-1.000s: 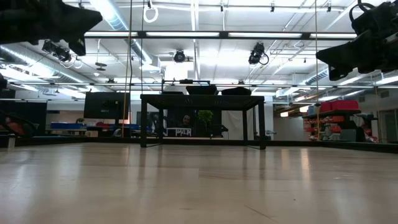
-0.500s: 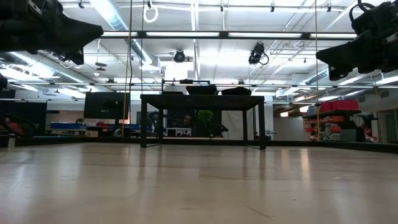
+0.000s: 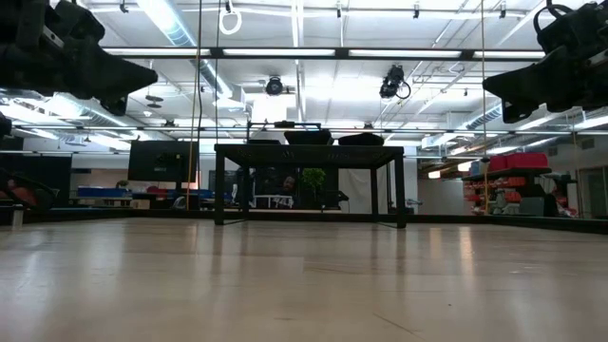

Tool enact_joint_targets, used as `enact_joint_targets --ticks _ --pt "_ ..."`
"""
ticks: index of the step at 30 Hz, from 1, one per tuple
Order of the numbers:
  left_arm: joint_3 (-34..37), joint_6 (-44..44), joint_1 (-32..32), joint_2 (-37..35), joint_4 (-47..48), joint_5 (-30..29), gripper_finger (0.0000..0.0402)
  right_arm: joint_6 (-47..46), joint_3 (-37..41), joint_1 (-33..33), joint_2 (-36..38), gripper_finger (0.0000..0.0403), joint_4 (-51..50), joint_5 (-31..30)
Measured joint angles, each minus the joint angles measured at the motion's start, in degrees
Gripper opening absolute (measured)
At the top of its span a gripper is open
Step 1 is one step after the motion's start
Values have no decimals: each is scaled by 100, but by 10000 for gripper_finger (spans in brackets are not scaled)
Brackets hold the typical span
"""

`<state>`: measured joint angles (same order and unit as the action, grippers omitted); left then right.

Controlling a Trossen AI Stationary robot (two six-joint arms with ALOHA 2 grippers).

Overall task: Pick & Place Mini shaped plates
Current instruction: Return to Home Position

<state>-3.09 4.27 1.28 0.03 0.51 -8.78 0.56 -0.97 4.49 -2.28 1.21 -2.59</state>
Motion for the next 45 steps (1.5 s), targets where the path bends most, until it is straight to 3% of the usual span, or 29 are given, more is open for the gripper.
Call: enact_joint_targets --ticks 10,45 --pt "0 402 8 0 441 450 37 0 0 0 0 27 2 0" --pt "39 415 22 33 208 280 37 0 0 0 0 27 2 1"
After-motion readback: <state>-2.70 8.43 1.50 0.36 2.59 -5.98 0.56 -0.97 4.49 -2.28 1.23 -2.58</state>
